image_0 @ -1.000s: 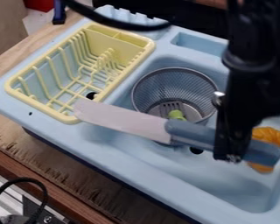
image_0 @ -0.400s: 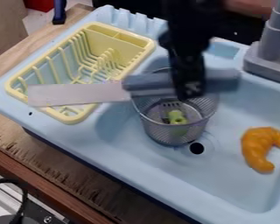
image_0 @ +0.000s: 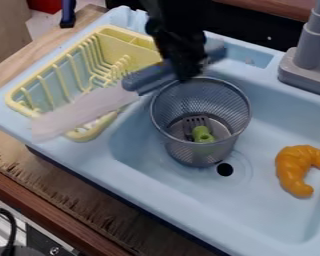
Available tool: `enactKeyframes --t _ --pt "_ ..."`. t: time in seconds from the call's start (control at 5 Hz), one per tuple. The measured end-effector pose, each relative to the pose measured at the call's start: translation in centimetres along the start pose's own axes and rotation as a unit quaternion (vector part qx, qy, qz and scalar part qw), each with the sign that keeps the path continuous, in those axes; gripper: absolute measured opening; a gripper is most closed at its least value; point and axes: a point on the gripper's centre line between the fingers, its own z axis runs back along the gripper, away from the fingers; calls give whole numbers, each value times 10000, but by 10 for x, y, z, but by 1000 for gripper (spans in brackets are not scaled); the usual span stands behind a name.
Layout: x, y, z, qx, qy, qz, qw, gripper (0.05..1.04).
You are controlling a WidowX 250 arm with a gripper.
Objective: Move the blue knife out of the sink to the yellow basket
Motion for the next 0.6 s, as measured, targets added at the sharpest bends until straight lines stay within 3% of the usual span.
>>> enactKeyframes --t 0.2,0.4,0.6 --pt "8 19 -4 4 -97 570 9983 367" --pt "21 43 -5 194 -330 1505 9879 367" --pt "26 66 -11 587 -336 2272 9715 367"
